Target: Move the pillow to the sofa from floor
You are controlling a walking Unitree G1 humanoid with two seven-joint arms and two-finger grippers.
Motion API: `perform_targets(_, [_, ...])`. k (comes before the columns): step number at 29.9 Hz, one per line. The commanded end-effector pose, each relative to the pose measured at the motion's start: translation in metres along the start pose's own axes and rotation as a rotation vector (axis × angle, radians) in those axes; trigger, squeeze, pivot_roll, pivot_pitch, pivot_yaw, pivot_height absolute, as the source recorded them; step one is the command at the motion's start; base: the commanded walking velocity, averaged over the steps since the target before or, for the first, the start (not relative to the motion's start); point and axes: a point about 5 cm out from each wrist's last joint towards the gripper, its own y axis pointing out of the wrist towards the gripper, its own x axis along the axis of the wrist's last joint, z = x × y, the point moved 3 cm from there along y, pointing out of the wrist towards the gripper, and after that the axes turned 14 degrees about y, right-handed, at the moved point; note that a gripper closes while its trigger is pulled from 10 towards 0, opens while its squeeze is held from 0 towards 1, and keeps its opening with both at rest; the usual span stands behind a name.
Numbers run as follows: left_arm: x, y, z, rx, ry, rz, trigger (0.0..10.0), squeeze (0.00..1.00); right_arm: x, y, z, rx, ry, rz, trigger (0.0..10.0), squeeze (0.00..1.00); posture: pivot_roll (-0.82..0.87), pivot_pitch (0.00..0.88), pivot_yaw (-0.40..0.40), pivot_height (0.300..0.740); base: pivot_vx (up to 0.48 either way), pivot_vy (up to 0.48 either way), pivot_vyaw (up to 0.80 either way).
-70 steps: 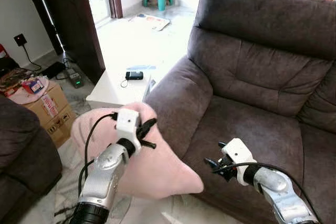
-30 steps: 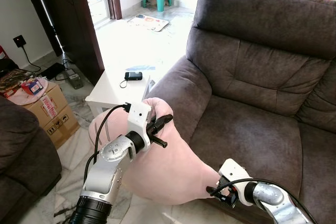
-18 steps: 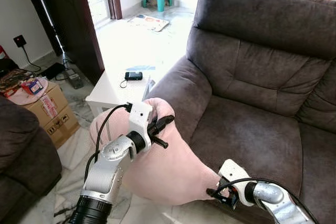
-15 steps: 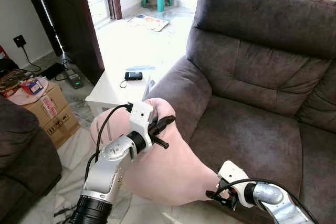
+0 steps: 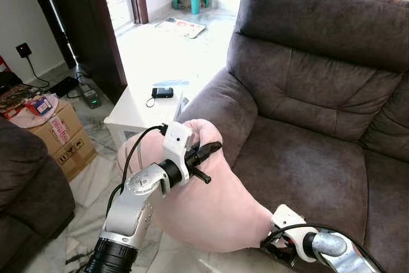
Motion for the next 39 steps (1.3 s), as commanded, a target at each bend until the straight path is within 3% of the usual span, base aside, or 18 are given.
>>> perform_targets(1, [0.036,0.003,-0.004,-0.035,0.052,-0.134,10.0,0.0,0.001,-0.003,-0.009,-0.036,0.004,-0.002,10.0,0.0,-0.01,0.0,-0.024,0.74,0.0,0.0,0.0])
perform_targets(2, [0.036,0.003,-0.004,-0.035,0.051,-0.134,10.0,0.0,0.001,-0.002,-0.009,-0.038,0.005,-0.006,4.8,0.0,-0.01,0.0,-0.024,0.74,0.0,0.0,0.0])
perform_targets(3, [0.036,0.003,-0.004,-0.035,0.051,-0.134,10.0,0.0,0.001,-0.002,-0.009,-0.038,0.005,-0.006,4.8,0.0,-0.01,0.0,-0.024,0.74,0.0,0.0,0.0])
perform_targets(4, [0.036,0.003,-0.004,-0.035,0.05,-0.132,10.0,0.0,0.002,-0.002,-0.009,-0.035,0.01,-0.017,1.3,0.0,-0.01,0.0,-0.024,0.74,0.0,0.0,0.0])
perform_targets(5, [0.035,0.003,-0.005,-0.036,0.05,-0.131,10.0,0.0,0.003,-0.002,-0.009,-0.035,0.016,-0.024,0.0,0.0,-0.01,0.0,-0.024,0.74,0.0,0.0,0.0])
perform_targets(21, [0.033,0.003,-0.004,-0.034,0.051,-0.123,10.0,0.0,0.005,0.0,-0.003,0.01,0.004,-0.033,0.0,0.0,-0.01,0.0,-0.025,0.74,0.0,0.0,0.0])
perform_targets(39, [0.021,0.001,-0.002,-0.027,0.072,-0.075,10.0,0.0,0.023,-0.01,-0.005,0.039,-0.029,-0.111,0.0,0.0,-0.01,0.0,-0.022,0.74,0.0,0.0,0.0])
